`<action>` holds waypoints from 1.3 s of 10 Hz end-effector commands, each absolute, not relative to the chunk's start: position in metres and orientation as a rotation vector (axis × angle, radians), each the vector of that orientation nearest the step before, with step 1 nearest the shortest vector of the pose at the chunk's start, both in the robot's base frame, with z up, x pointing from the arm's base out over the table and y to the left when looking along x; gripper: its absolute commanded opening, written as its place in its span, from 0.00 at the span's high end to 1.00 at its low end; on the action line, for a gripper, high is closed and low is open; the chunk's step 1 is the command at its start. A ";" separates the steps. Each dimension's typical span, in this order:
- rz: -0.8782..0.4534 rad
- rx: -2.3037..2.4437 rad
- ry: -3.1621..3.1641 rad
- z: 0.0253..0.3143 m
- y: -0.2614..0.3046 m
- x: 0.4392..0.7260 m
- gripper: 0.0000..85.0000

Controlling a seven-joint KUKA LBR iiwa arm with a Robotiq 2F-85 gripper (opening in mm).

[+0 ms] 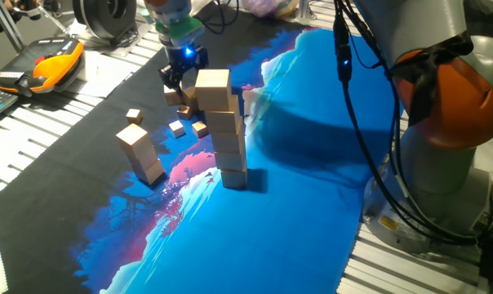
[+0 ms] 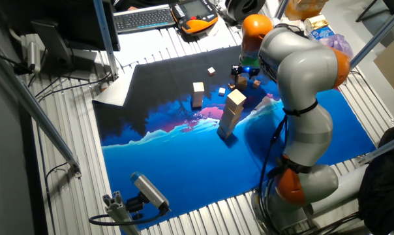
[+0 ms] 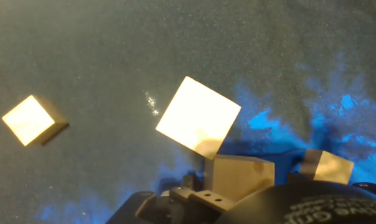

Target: Stack the blocks in a vertical line of five

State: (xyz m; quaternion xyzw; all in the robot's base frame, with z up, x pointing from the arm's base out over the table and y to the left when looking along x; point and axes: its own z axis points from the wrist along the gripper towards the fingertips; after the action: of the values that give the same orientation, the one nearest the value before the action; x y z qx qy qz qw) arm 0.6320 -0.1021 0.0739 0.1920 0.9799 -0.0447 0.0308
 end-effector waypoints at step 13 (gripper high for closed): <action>-0.080 0.452 3.041 0.054 -0.109 0.625 1.00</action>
State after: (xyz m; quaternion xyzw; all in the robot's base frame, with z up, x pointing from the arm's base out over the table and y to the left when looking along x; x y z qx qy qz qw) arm 0.6253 -0.1084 0.0545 0.1466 0.9883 -0.0250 0.0325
